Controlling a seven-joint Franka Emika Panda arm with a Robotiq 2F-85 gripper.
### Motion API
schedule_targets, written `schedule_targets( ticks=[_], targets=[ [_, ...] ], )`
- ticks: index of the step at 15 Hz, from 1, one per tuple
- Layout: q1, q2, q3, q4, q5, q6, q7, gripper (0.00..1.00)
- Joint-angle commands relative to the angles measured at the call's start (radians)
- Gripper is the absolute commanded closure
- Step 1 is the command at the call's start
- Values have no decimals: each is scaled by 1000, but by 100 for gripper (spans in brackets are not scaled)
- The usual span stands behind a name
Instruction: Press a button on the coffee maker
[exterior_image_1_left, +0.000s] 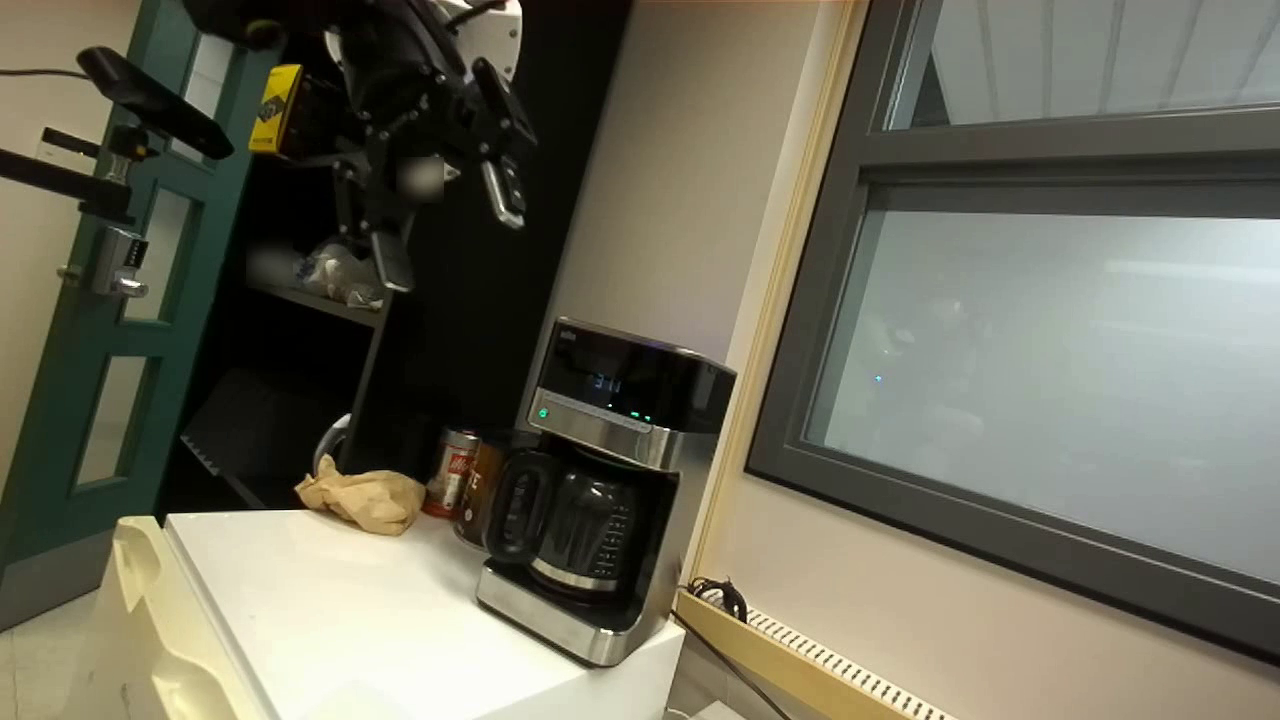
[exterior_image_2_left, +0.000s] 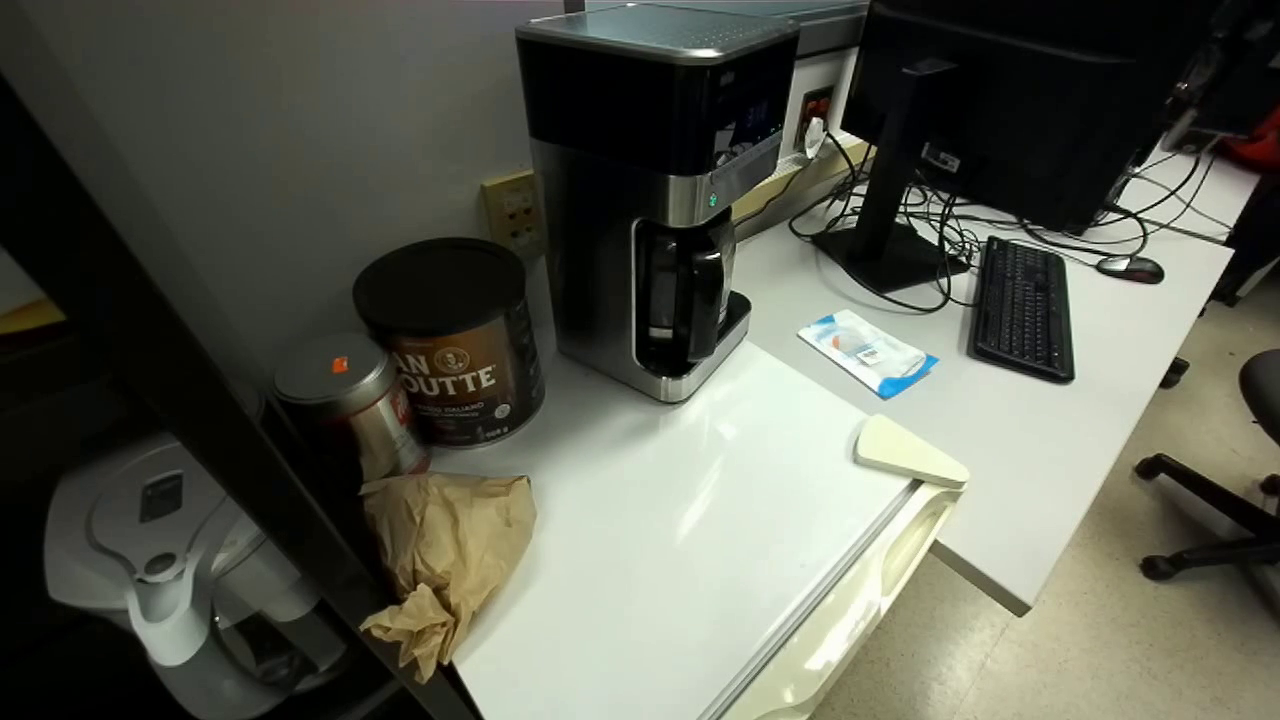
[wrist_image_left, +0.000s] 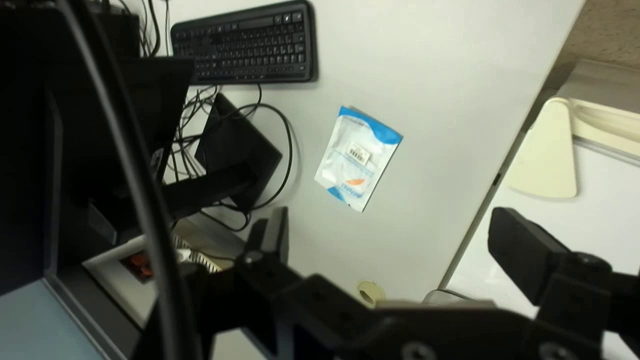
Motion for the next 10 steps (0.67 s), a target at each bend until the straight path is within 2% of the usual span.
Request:
schedule_targets(
  ticks=[1, 2, 3, 5, 10],
  targets=[
    [6, 77, -56, 36, -135, 148, -43, 0],
    [4, 99, -69, 42, -176, 195, -48, 2],
    [3, 118, -81, 49, -213, 240, -49, 26],
    [3, 162, -101, 72, -283, 317, -50, 28],
    [7, 280, -129, 167, -399, 445, -47, 67]
  ],
)
